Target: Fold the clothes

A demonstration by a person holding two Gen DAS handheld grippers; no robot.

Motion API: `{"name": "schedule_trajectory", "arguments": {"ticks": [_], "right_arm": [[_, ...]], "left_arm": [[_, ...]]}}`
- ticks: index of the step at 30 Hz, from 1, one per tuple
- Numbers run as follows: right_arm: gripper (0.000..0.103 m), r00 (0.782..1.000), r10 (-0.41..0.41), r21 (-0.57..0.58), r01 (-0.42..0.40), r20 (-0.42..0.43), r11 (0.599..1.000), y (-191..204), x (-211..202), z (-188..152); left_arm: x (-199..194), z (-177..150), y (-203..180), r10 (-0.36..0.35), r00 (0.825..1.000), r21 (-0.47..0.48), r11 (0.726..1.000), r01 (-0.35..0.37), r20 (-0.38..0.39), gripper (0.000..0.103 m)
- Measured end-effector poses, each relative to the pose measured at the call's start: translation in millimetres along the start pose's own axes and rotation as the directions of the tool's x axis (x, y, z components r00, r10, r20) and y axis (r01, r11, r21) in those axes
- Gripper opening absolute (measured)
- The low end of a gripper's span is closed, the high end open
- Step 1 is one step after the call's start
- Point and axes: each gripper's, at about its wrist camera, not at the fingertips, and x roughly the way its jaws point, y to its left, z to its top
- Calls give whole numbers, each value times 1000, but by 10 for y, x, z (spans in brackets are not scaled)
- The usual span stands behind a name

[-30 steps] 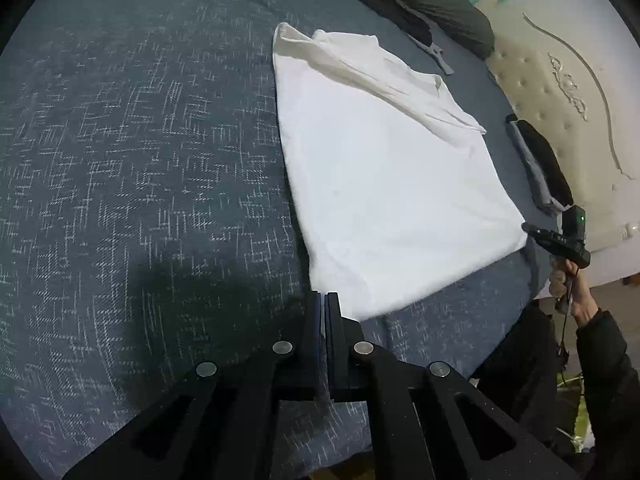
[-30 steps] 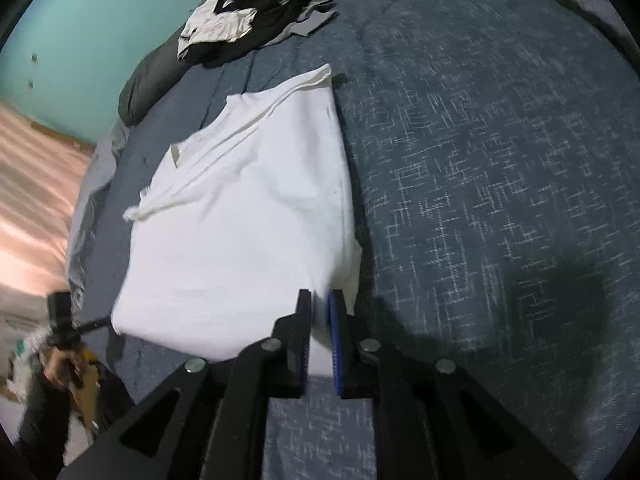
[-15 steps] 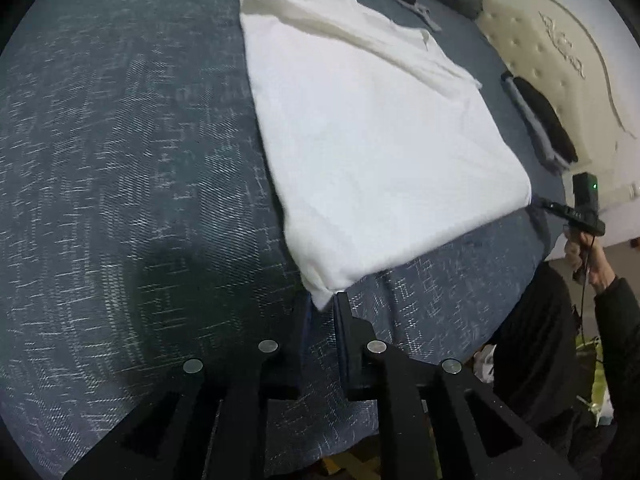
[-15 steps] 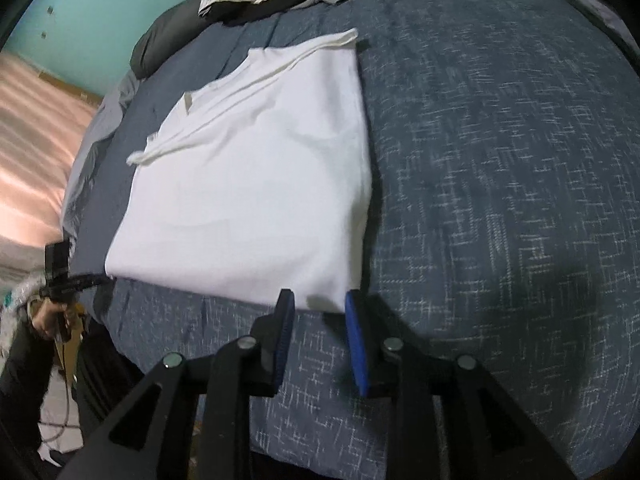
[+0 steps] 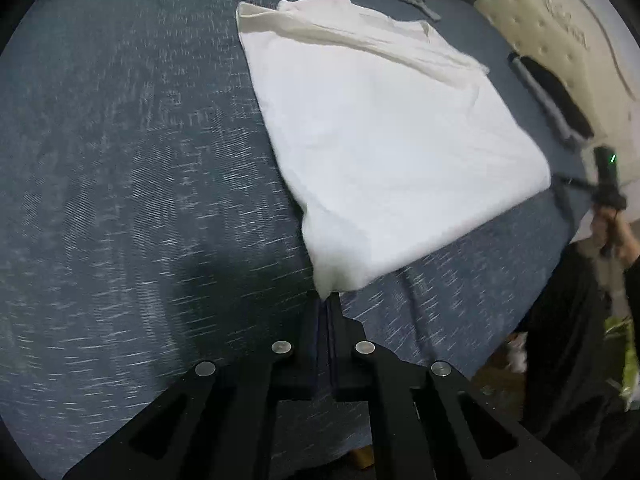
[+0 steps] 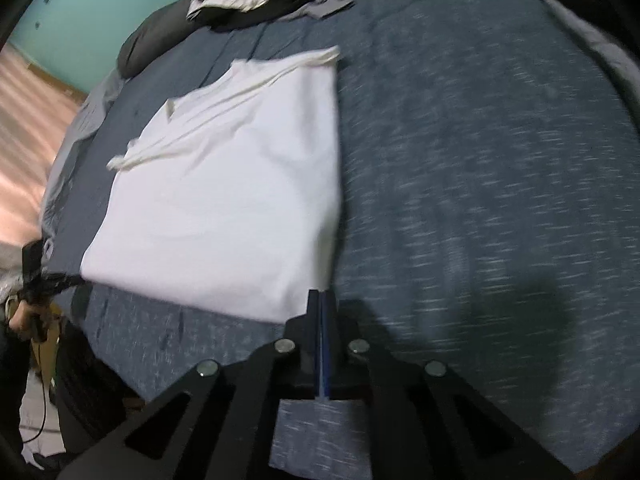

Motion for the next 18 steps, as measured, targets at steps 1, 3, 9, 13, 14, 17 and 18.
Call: {"name": "schedule_trajectory", "arguments": {"ticks": [1,3,9,13,14,17,18], "right_arm": [[0,1000,2,10,-3,7,1000,-39,-34,10],[0,1000,-4,13,4,5,1000,-64,-45,8],[0,999,32,4,-32,-36,999,58,129,-33],[1,998,42,18,-41,-46,999,95,185,-7],[1,998,54,22,-53,-37,998,107,170,12],[1,995,97,30,-97,2,995,157,119,97],[1,995,103,27,-104,13,994,184,105,133]], "left_arm": [[-21,1,-2,5,1000,6,1000,-5,3,3],[-27,1,-23,25,1000,26,999,-25,-2,3],[83,-31,-89,69,997,68,996,-66,-43,3],[85,-38,-95,73,996,67,995,-69,-57,4],[65,-36,-80,72,995,59,996,-68,-62,4],[-69,-19,64,84,995,3,996,-84,-47,4],[-137,-9,121,93,995,-20,995,-93,-33,4]]}}
